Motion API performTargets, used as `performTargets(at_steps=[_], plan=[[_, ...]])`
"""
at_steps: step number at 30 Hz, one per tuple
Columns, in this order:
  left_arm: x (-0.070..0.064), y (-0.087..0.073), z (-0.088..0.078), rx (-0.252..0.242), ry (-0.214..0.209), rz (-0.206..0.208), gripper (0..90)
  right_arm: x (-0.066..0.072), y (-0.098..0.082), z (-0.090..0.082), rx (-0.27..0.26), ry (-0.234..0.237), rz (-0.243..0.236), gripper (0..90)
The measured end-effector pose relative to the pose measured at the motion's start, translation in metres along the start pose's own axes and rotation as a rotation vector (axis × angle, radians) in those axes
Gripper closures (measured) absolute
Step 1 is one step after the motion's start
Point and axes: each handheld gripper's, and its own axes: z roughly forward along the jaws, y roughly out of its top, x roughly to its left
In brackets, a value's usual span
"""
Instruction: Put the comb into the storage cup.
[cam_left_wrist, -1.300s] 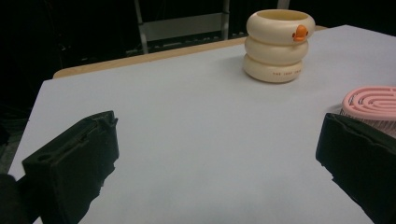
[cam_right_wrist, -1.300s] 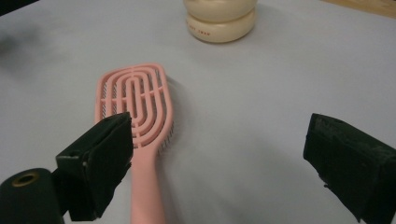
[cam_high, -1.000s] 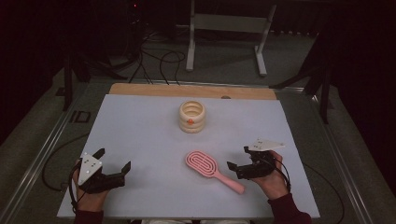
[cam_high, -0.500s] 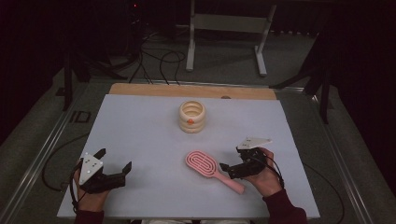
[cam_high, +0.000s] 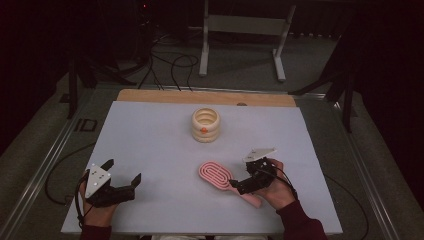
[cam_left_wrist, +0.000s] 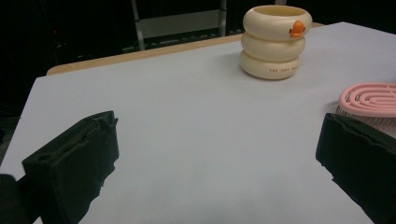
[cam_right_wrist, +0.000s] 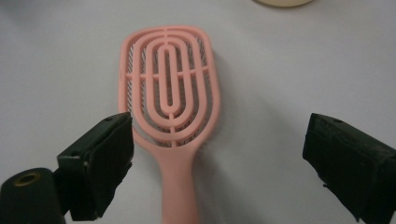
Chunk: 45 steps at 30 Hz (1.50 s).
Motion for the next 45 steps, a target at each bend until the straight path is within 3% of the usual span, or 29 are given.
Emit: performTargets(at_steps=[11,13,27,36,45], plan=[[-0.001,0.000,0.001,0.004,-0.004,0.003,0.0,0.004,0.001,0.011,0.053,0.011,-0.035,9.9],[-0.001,0.000,0.001,0.005,-0.004,0.002,0.0,0.006,0.002,0.016,0.088,0.021,-0.043,10.1],[-0.001,-0.001,0.001,0.005,-0.006,0.000,0.0,0.016,0.001,0.033,0.188,0.035,-0.112,15.3],[-0.001,-0.001,0.002,0.014,-0.005,0.004,0.0,0.019,-0.001,0.042,0.259,0.033,-0.126,27.4],[-0.001,-0.001,0.002,0.017,-0.002,0.000,0.0,0.019,-0.002,0.047,0.286,0.033,-0.103,41.4]])
